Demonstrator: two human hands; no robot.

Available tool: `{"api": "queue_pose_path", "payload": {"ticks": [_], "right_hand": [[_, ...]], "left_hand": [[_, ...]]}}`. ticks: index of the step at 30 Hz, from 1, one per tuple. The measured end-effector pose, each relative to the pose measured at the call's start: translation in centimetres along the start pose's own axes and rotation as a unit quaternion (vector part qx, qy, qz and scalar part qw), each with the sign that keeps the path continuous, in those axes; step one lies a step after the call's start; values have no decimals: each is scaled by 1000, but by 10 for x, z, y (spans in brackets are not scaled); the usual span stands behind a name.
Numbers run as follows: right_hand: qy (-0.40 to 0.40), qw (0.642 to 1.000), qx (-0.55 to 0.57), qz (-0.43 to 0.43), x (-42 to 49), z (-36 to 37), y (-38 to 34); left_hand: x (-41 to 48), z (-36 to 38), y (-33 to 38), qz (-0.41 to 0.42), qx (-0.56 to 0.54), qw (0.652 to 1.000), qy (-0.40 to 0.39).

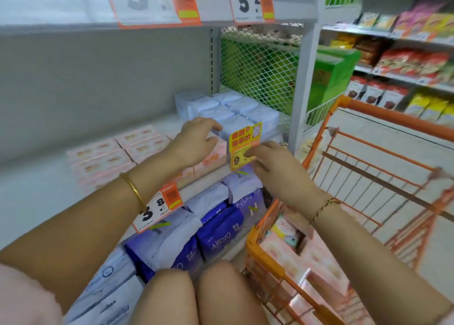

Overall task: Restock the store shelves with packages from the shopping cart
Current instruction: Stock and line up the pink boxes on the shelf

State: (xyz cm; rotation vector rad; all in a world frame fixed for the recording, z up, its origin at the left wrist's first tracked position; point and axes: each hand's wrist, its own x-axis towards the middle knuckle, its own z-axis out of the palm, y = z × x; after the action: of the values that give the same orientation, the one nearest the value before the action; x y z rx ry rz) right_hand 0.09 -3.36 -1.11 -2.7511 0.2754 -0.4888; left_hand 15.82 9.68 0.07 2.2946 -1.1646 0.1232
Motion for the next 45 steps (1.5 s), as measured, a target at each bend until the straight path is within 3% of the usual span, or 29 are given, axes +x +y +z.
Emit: {"api": "queue_pose_path", "payload": {"ticks": [3,6,9,11,14,16,19,23,25,27,30,32,34,36,39,42,45], "right_hand": [[-11,990,-35,135,-31,-17,67],[-77,968,-50,234,-51,-21,113],[-173,945,-35,274,-61,-4,129],[-190,942,-19,277,-62,11,130],[-175,947,22,267,-62,21,127],[-172,947,-15,270,-62,14,123],[-92,952,-35,289,-59,-11,109],[3,965,86,247,-53,-52,67],[23,965,163,204,-52,-62,45],[41,929,311,195,-52,-64,29],[26,851,490,186,-46,-59,12],[27,815,548,186,-36,-52,4],[14,806,558,196,-24,-44,-2],[-54,795,576,182,-13,-36,-8],[-133,744,635,159,3,-26,-23],[-169,720,655,155,17,-18,-36],[-182,705,660,182,31,-12,-42]], "left_hand": [[-4,34,46,38,-32,998,-35],[-9,61,74,52,-48,995,-77],[-12,77,89,48,-52,992,-104],[-14,81,97,40,-52,992,-110],[-17,78,103,37,-57,992,-107],[-19,73,104,32,-64,992,-101],[-20,68,109,-22,-151,981,-117],[-30,64,126,-137,-339,902,-229],[-30,58,130,-167,-426,864,-211],[-27,45,124,-193,-498,829,-163],[-24,16,102,-215,-531,809,-131],[-26,-4,85,-251,-563,777,-126],[-31,-22,70,-269,-596,744,-138],[-37,-35,58,-271,-612,729,-146],[-44,-46,45,-274,-612,729,-139],[-46,-57,36,-283,-591,745,-128],[-44,-63,29,-291,-512,803,-87]]}}
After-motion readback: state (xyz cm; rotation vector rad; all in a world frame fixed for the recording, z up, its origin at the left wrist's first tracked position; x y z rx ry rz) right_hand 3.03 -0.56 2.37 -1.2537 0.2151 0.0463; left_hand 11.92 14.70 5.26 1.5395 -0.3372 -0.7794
